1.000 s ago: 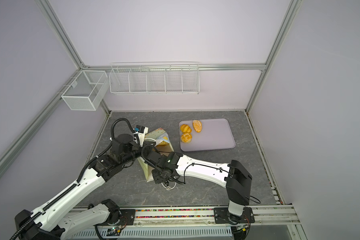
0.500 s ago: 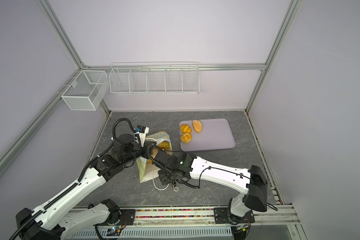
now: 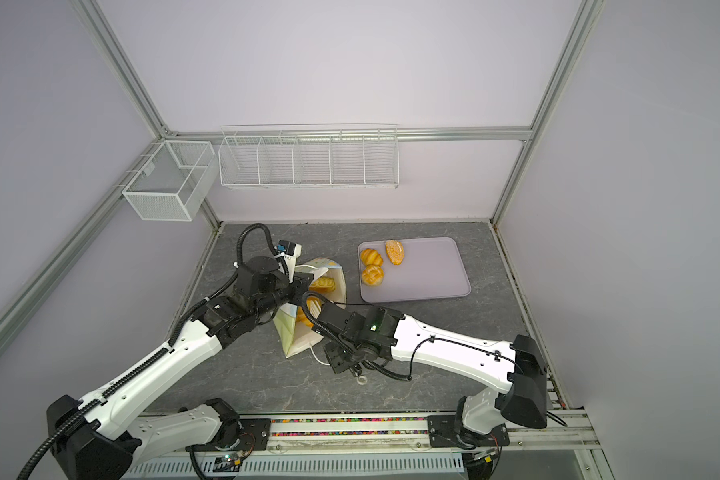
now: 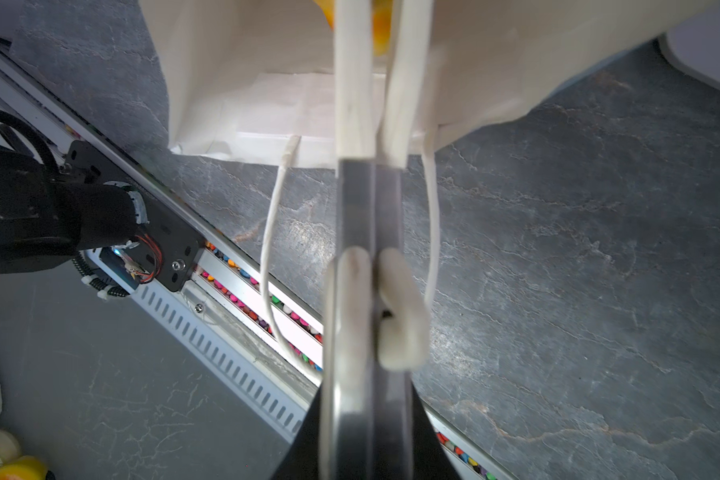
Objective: Take the fake bread out of the paper bag
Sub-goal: 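Lift the striped bun out of the bag with the tongs in the right gripper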
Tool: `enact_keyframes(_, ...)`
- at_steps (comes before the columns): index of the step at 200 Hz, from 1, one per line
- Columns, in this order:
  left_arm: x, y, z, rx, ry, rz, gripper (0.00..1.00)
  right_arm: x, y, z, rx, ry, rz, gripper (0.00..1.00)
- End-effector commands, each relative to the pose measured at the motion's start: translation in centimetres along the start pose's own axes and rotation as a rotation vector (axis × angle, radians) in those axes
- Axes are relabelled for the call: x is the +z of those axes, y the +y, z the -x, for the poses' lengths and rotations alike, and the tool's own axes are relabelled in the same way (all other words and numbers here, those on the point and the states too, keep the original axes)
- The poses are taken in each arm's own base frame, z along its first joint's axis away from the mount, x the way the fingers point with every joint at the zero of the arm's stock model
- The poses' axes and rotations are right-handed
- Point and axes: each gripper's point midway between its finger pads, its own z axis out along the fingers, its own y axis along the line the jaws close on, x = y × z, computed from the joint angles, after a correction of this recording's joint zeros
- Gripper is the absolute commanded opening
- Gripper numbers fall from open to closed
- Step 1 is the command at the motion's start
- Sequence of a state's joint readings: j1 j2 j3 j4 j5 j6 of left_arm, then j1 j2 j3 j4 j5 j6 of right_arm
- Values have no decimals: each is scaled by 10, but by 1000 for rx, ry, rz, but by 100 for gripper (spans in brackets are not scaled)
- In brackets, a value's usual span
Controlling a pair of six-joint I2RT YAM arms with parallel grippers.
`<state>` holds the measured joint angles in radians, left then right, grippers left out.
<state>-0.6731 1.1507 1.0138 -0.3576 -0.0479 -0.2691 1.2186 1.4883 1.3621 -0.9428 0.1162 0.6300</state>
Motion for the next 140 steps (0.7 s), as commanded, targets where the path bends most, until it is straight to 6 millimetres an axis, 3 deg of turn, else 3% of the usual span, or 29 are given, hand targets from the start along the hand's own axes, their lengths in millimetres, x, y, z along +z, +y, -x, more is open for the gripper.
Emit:
enact_keyframes(1,2,7,12,-27,-17,46,0,-19,-5,4,-12,-58,6,7)
enact_keyframes(84,12,18,15,-98,-45,106,0,-51,-30,-17,42,-121,20,7)
enact_keyframes(140,23,17,16,-86,-30,108,0,-54,-35,-8,38,-159,2,7)
